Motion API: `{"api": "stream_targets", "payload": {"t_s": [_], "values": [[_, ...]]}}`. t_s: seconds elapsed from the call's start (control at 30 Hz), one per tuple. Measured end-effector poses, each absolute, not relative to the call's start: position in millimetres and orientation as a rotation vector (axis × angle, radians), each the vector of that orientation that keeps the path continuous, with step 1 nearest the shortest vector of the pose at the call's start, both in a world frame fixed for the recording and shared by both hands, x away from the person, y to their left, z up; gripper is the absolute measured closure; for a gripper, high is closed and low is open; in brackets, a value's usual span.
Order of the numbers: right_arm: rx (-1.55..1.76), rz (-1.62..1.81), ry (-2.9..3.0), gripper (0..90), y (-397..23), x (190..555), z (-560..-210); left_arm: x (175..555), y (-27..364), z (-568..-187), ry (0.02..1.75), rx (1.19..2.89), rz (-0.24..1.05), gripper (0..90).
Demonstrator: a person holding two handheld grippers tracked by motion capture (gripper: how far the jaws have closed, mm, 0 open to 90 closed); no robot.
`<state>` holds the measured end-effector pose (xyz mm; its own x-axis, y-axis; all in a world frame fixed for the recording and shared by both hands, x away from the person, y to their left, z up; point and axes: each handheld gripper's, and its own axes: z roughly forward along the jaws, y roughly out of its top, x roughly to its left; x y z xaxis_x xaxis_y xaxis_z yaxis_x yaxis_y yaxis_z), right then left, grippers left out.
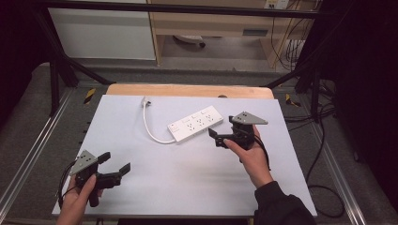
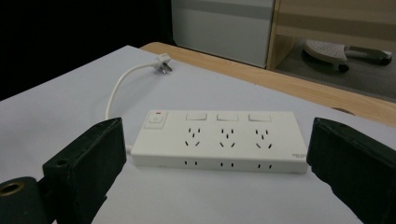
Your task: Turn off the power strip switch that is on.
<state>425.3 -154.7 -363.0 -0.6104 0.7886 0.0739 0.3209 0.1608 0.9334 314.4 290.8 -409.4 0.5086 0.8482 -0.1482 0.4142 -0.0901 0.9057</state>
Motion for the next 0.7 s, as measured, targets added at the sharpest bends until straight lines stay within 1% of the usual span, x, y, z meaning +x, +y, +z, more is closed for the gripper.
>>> {"api": "stream_targets", "payload": {"t_s": [0.13,0.27,0.37,0.5,0.57,0.6,0.63,0.7], "values": [[1.037,1.47,1.997,7.1,-153,430,-357,314,291,-409,1.078,1.704,0.519,6.2],[1.031,1.448,1.991,11.4,-152,436,-353,315,291,-410,1.091,1.702,0.516,6.1],[1.025,1.442,1.994,16.3,-151,440,-350,315,291,-410,1.094,1.7,0.517,6.1],[0.99,1.423,1.994,25.9,-148,445,-346,315,291,-410,1.097,1.699,0.512,6.1],[0.979,1.422,1.975,33.5,-146,447,-344,315,291,-411,1.098,1.699,0.512,6.1],[0.979,1.422,1.975,33.5,-146,447,-344,315,291,-411,1.099,1.698,0.512,6.1],[0.973,1.419,1.971,35.8,-145,449,-342,315,291,-411,1.1,1.698,0.513,6.1],[0.959,1.402,1.964,44.6,-143,452,-340,315,291,-411,1.097,1.7,0.514,6.1]]}}
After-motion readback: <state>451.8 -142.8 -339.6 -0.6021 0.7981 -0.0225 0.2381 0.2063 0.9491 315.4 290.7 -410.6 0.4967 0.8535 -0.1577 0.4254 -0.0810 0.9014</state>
